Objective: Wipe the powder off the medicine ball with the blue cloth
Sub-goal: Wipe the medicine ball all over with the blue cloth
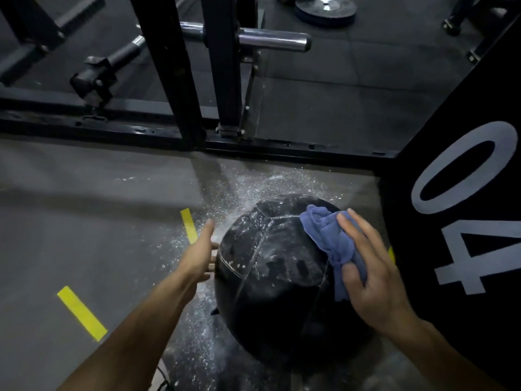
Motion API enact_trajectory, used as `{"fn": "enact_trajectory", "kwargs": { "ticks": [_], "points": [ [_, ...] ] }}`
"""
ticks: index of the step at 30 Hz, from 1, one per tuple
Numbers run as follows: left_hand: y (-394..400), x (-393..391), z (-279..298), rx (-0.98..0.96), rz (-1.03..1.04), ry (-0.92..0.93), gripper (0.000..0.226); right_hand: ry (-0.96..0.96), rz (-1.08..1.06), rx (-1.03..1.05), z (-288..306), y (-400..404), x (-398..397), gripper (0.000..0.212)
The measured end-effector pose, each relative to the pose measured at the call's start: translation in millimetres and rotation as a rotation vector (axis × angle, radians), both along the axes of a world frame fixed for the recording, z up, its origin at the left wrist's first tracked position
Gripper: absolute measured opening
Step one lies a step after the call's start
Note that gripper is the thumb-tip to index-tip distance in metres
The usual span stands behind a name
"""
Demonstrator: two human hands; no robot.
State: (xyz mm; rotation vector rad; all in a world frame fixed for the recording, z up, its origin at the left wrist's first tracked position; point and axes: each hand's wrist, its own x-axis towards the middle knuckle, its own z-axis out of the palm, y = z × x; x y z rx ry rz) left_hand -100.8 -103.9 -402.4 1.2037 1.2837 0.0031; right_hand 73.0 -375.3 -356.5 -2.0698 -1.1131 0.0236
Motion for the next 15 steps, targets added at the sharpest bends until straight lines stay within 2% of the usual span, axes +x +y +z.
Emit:
{"fn": "enact_trajectory", "kwargs": {
  "ticks": [2, 5, 9, 12, 15],
  "points": [
    [-1.6, -6.9, -9.1, -0.06, 0.081, 0.003, 0.073, 0.035, -0.016, -0.019, -3.0, -9.7, 5.9, 0.064],
    [-22.0, -7.3, -20.2, -0.192, 0.115, -0.017, 0.07, 0.205, -0.211, -0.045, -3.7, -21.8, 2.6, 0.07],
    [-49.7, 1.2, -23.7, -0.42, 0.188, -0.066, 0.083, 0.397, -0.334, -0.04, 5.1, -20.0, -2.2, 0.08],
    [-49.7, 2.5, -17.5, -0.405, 0.197, -0.118, 0.082, 0.428, -0.317, 0.01, 2.4, -18.3, 0.6, 0.079],
    [-28.2, -2.7, -3.2, -0.285, 0.136, -0.139, 0.082, 0.452, -0.287, 0.066, -13.8, -9.6, 1.5, 0.07]
  ]
}}
